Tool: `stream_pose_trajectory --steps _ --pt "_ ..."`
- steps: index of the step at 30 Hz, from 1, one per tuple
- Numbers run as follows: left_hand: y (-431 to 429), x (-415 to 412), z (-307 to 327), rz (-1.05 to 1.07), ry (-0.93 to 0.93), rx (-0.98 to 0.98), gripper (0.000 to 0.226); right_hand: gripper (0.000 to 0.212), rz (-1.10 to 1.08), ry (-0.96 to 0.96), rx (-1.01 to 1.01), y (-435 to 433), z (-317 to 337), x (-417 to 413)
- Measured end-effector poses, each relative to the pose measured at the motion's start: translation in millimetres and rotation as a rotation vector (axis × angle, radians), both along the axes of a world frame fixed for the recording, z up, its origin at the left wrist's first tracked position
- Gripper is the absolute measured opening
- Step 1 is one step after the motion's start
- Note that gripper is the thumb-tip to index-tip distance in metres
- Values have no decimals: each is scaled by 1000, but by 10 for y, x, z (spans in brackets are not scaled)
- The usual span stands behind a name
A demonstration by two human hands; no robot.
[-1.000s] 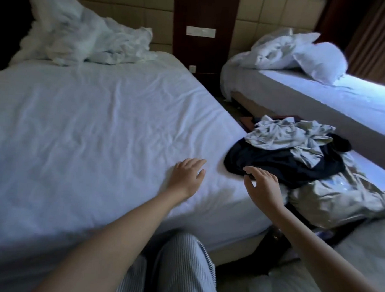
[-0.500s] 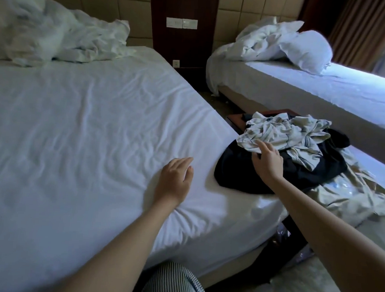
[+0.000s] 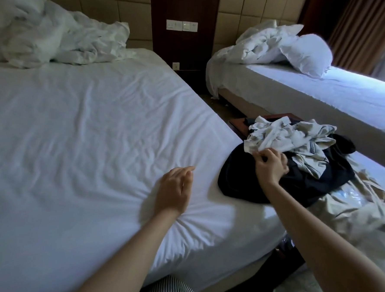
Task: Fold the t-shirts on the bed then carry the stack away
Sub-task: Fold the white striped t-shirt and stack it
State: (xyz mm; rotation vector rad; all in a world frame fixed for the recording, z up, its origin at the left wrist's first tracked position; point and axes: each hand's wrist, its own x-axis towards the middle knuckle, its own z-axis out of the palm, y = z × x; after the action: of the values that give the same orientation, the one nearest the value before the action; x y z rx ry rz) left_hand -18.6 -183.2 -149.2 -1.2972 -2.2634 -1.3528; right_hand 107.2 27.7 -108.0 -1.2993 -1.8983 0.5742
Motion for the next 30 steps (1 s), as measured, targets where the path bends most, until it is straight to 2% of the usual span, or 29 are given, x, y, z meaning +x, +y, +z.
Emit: stream_pose_trajectory --steps 3,5,7,9,11,12,13,15,16,18,20,23,25,27,30 --pt "-10 25 43 -15 -27 15 58 19 124 134 10 -494 192 -179" --pt "-47 79 75 -40 -141 47 55 16 264 250 -45 -924 257 -290" --pt "-96 98 116 -78 -363 121 52 18 441 315 -81 -1374 217 -311" --pt "-160 74 239 -125 -588 239 61 21 633 282 -90 -1770 69 -261" --pt "-205 33 459 -184 -1017 373 61 15 767 236 -98 -2052 -68 -148" --pt "-223 -20 556 -205 -1224 359 53 17 801 226 -101 -2137 -107 -91" --pt "-259 -47 639 -249 -1354 286 48 20 818 216 -107 -2183 -118 -46" --pt "-311 -58 681 -356 -1335 33 48 20 837 217 -142 -2194 -79 13" --pt "-313 -64 643 -356 -1233 -57 45 15 841 228 -167 -2169 -36 28" --pt "-312 -33 552 -295 -1110 -130 30 11 829 250 -187 -2086 61 58" --pt "-324 10 522 -267 -1093 -103 29 14 801 287 -162 -2002 138 88" --pt "-341 24 486 -185 -1157 112 19 12 698 327 -157 -1856 147 144" --pt "-396 -33 487 -100 -1112 160 20 7 604 321 -144 -1731 103 193" --pt "-494 -86 480 -18 -1052 211 22 17 461 247 -85 -1564 53 219" --pt "-698 -205 414 165 -1006 314 18 38 243 31 -8 -1270 93 280"
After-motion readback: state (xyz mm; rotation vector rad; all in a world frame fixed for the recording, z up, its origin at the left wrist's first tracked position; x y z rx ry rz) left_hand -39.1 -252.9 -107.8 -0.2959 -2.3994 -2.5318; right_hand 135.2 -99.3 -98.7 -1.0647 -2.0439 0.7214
